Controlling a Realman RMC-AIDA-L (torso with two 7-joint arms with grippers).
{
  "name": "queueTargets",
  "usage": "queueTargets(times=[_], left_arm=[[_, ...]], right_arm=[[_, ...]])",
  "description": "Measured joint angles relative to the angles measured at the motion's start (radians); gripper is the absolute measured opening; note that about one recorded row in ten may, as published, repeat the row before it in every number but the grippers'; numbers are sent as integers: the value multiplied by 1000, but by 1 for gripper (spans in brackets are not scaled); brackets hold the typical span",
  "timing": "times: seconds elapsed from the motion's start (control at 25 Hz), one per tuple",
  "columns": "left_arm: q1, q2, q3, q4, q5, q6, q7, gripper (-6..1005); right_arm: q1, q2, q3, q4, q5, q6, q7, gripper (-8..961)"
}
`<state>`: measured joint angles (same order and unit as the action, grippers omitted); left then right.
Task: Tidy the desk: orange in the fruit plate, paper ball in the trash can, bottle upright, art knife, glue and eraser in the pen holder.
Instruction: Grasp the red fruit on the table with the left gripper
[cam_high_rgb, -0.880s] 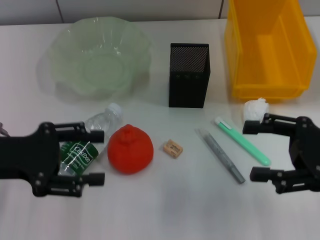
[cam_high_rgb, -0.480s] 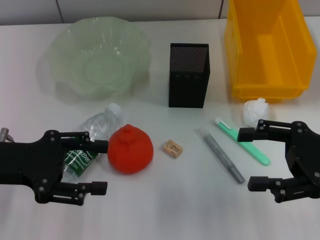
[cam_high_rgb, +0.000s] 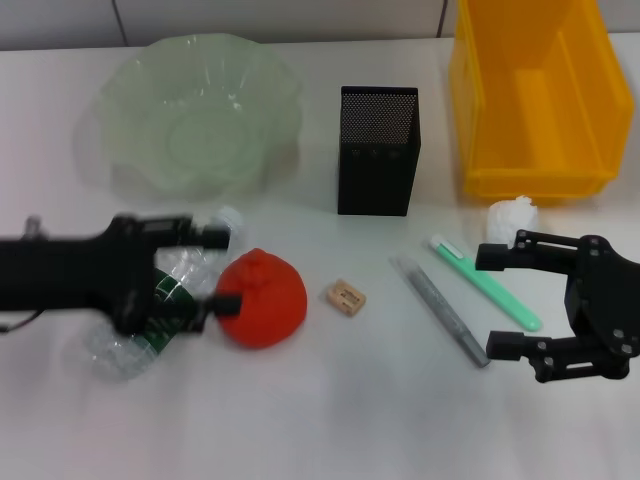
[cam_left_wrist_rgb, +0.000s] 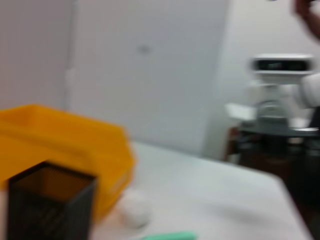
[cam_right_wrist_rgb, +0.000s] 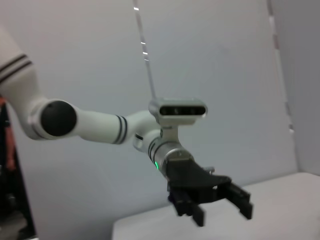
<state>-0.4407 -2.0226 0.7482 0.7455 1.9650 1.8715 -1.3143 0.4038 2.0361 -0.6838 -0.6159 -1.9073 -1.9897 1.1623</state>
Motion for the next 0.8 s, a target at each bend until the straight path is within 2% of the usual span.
queueTargets(times=[0.08, 0.12, 0.16, 0.2, 0.28, 0.4, 0.6, 0.8], left_arm=[[-25, -20, 10, 24, 28, -79, -41, 769], [-25, -20, 10, 24, 28, -79, -41, 769], [-57, -43, 23, 61, 89, -157, -80, 768], [-67, -46, 30, 67, 108, -176, -90, 768], [-92, -49, 63, 72, 140, -209, -110, 768], [-122, -50, 159, 87, 170, -262, -152, 767], [-137, -51, 303, 133, 227, -357, -214, 766], [-140, -51, 314, 137, 230, -365, -211, 682]], right_arm=[[-4, -1, 0, 2, 0, 7, 0, 838], [-8, -1, 0, 3, -1, 11, 0, 838], [-12, -2, 0, 4, -3, 14, 0, 838], [-19, -2, 2, 5, -10, 22, 0, 838], [-24, -2, 3, 5, -13, 25, 0, 838], [-37, -2, 5, 7, -15, 29, -1, 839], [-56, 2, 5, 8, -17, 29, -1, 839], [-62, 2, 6, 8, -18, 25, -1, 839]])
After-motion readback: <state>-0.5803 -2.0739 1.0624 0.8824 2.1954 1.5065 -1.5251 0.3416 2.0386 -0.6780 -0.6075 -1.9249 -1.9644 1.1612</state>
